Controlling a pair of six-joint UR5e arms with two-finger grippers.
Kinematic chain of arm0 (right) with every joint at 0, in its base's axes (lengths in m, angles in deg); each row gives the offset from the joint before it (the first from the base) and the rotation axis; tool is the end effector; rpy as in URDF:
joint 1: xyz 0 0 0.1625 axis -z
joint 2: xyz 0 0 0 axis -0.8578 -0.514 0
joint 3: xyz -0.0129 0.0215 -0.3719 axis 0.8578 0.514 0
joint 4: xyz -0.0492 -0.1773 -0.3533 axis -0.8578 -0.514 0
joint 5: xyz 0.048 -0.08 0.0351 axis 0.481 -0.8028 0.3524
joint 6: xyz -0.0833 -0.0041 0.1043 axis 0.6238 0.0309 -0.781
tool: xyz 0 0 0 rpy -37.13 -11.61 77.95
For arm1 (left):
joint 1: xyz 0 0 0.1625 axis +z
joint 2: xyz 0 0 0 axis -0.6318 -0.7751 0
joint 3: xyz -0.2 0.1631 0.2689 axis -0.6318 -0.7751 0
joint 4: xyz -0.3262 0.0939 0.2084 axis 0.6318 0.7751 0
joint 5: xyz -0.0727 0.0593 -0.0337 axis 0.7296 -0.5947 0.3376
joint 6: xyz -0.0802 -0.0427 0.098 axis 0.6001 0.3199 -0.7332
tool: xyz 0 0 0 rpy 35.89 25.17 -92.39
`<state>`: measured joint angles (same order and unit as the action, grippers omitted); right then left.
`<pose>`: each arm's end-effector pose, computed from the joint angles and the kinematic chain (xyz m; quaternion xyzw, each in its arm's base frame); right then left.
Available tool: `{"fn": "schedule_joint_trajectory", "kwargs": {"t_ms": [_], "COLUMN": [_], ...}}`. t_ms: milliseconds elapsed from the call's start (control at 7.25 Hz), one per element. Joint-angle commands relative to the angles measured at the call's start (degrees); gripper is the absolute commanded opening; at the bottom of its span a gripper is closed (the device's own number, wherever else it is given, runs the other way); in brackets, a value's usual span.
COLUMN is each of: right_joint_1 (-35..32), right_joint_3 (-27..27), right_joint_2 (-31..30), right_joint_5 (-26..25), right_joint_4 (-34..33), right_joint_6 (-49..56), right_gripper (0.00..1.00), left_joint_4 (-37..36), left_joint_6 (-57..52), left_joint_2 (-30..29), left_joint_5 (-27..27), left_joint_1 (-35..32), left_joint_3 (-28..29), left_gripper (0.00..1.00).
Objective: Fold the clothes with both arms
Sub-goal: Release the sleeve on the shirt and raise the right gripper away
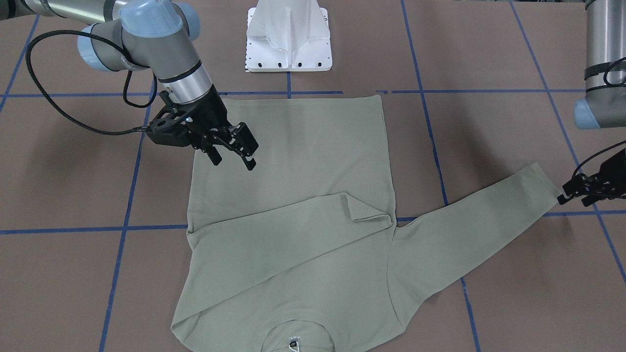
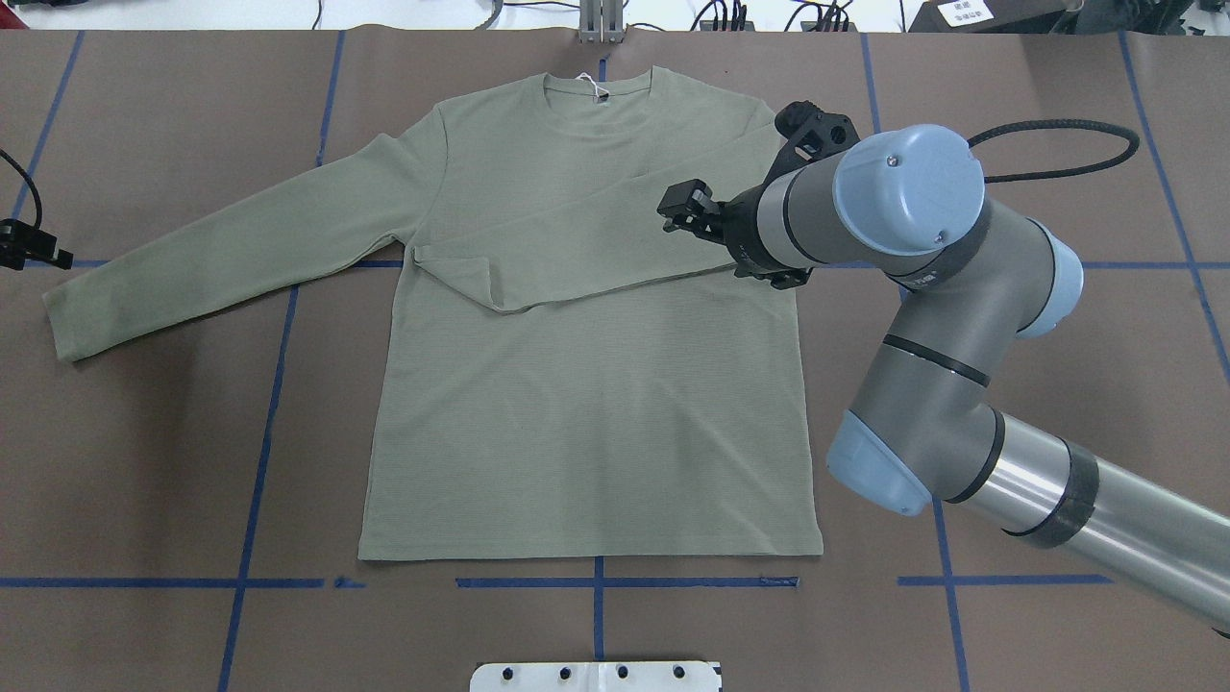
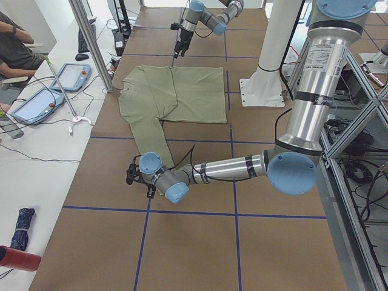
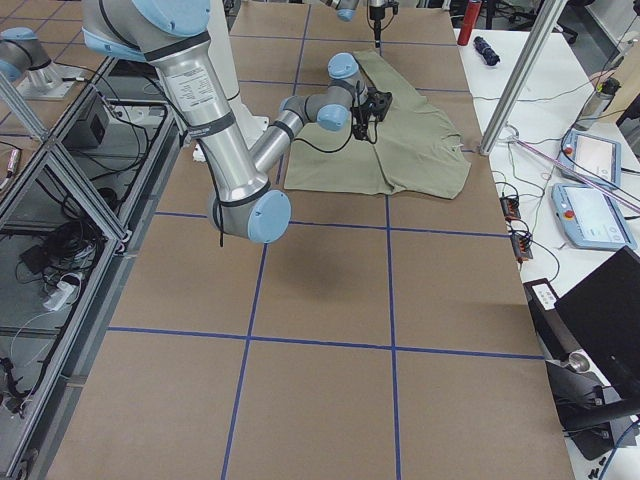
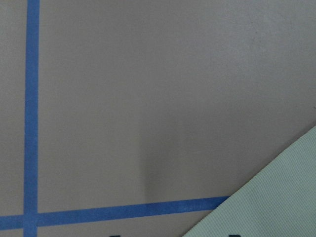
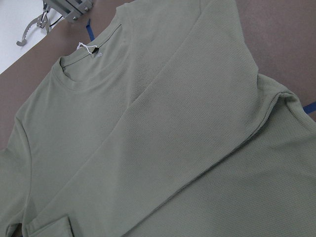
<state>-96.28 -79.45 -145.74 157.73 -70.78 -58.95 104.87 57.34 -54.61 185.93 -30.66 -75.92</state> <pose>-0.4311 -0.4622 0.1949 0.0623 -0.5270 0.2625 0.8059 0.1588 -0.5461 0.6495 0.0799 0.4530 -0.0045 0.8879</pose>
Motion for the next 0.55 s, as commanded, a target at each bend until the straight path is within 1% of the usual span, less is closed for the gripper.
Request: {"fn": "schedule_joint_trajectory", "kwargs": {"t_ms": [0,138,414], "right_joint_1": [0.03,0.03,0.03], "right_joint_3": [-0.21,-0.3,-0.3], "right_joint_2": [-0.08,-0.08,0.01], "right_joint_5": [-0.01,-0.01,-0.01], "right_joint_4": [-0.07,-0.07,-0.07], "right_joint_6": [-0.09,-0.18,-0.35], "right_gripper": [1.0,1.0,1.0], "left_joint_4": [-0.07,-0.07,-0.07], "left_joint_6": [0.02,-0.06,-0.15], "left_joint_2": [0.33,0.76,1.73], "left_joint_5": [-0.2,-0.2,-0.2], "left_joint_1": [1.2,1.2,2.08], "left_joint_3": [0.11,0.11,0.11], "left_gripper": [0.74,0.74,0.69]}}
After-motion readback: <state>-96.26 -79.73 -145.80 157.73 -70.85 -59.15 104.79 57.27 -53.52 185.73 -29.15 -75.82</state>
